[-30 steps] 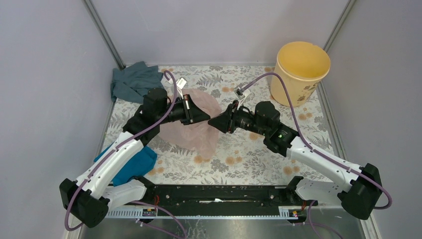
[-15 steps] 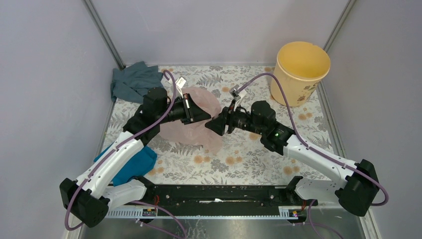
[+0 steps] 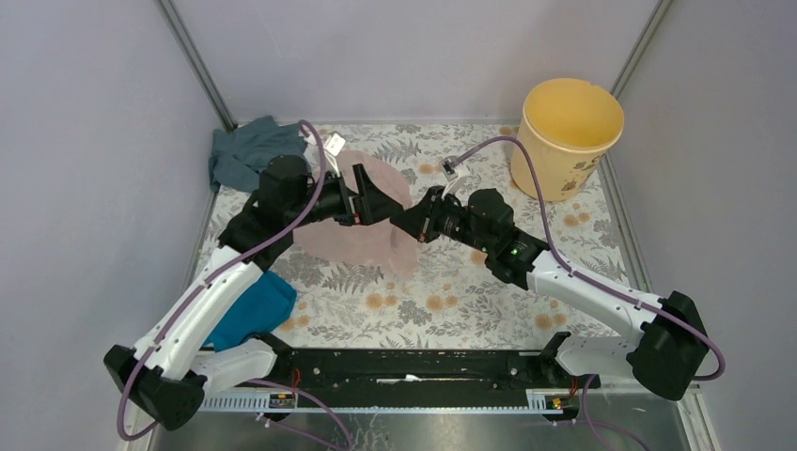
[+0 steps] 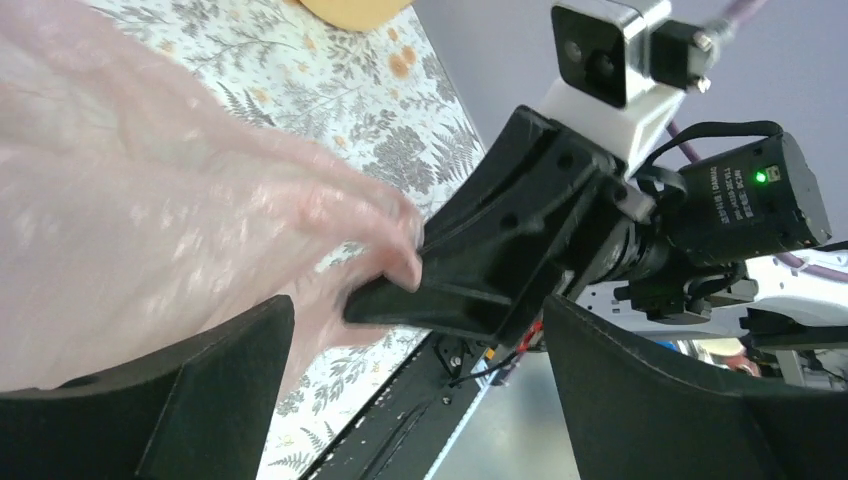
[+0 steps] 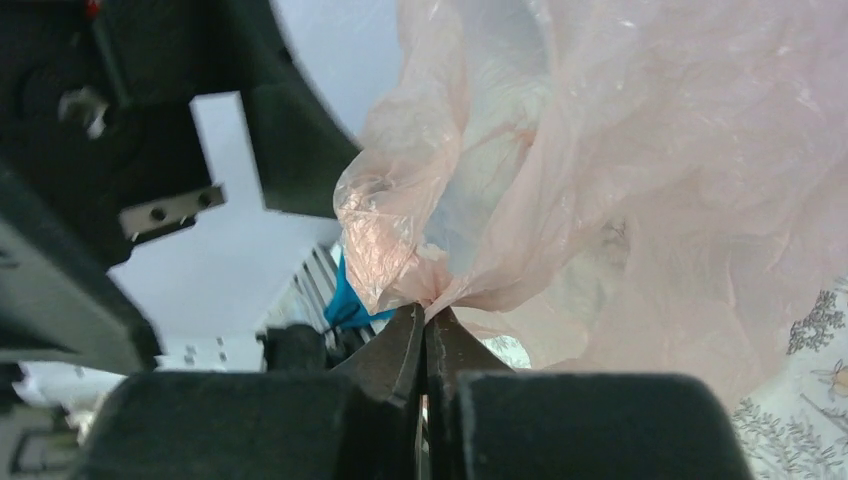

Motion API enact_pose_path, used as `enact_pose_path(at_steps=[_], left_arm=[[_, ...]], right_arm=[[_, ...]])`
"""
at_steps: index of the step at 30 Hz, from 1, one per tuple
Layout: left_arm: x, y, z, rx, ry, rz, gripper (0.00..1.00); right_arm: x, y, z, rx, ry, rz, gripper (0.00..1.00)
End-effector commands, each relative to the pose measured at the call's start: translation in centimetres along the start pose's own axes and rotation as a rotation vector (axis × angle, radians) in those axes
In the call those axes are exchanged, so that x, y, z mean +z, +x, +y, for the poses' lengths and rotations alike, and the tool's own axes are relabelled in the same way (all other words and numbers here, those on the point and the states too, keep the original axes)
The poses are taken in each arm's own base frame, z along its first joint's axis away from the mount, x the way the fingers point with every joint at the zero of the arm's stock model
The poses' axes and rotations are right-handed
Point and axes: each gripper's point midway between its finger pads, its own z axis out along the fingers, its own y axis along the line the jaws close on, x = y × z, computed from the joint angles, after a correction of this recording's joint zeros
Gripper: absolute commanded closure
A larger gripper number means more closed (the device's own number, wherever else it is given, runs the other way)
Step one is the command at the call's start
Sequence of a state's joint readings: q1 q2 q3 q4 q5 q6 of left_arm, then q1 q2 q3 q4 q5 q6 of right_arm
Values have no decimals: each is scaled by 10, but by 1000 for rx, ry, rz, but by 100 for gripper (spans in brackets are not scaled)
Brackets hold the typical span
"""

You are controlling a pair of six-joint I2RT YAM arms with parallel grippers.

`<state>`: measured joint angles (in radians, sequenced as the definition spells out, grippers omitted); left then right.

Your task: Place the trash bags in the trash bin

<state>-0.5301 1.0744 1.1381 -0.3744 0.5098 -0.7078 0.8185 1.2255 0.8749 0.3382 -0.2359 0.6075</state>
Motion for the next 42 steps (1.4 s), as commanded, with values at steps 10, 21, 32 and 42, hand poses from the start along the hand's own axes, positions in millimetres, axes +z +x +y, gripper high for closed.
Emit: enact_pose_path(at_steps=[10, 21, 32, 42], left_arm=[[-38, -17, -28, 301, 60, -189, 5], [2, -25, -22, 540, -62, -125, 27], [23, -20, 6, 569, -208, -48, 59], [20, -31, 25, 567, -320, -109, 100]], right_arm=[[-12, -76, 24, 516, 118, -241, 100], [-5, -75, 34, 565, 81, -198, 100], [-5, -72, 31, 564, 83, -202, 100], [-17, -70, 15, 424, 176, -219, 84]])
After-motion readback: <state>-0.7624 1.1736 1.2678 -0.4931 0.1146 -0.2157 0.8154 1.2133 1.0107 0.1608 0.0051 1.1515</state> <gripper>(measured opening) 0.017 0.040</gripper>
